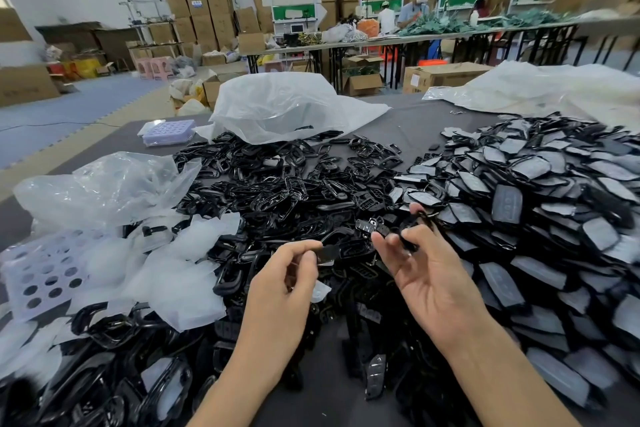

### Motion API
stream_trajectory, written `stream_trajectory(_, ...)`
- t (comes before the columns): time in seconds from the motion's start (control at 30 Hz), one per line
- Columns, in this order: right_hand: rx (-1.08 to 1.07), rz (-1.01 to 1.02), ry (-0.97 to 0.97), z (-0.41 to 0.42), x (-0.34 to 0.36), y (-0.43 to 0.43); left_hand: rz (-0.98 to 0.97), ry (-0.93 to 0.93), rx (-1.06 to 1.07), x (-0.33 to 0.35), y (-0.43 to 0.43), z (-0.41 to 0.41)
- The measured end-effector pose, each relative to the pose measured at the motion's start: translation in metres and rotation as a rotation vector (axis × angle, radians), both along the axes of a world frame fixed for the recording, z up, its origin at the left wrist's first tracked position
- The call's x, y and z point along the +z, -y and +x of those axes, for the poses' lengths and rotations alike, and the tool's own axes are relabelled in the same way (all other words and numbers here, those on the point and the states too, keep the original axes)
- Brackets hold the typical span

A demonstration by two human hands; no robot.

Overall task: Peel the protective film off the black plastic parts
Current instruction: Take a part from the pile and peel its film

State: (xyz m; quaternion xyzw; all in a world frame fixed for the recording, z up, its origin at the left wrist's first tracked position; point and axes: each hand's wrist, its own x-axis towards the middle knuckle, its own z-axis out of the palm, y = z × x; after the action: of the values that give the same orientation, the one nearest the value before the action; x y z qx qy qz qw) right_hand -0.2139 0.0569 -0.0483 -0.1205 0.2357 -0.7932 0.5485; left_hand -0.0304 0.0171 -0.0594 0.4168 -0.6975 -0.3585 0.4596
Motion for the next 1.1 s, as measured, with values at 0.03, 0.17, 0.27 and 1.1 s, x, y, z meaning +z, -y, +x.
stream_trajectory(0.03, 0.023, 0.011, -0.053, 0.001, -0.001, 0.001, 0.036, -0.044, -0.01, 0.002, -0.001, 0.001)
stream_trajectory(0.17, 0.059, 0.13, -0.405, 0.011, -0.008, 0.005, 0.088, -0.122, -0.053, 0.008, -0.002, 0.005)
stream_trajectory(0.27, 0.147, 0.118, -0.78, 0.018, -0.013, 0.001, 0.091, -0.114, -0.083, 0.01, -0.003, 0.005)
stream_trajectory(1.1, 0.038, 0.027, -1.092, 0.035, -0.001, -0.011, -0.095, 0.048, -0.03, -0.001, -0.001, 0.005)
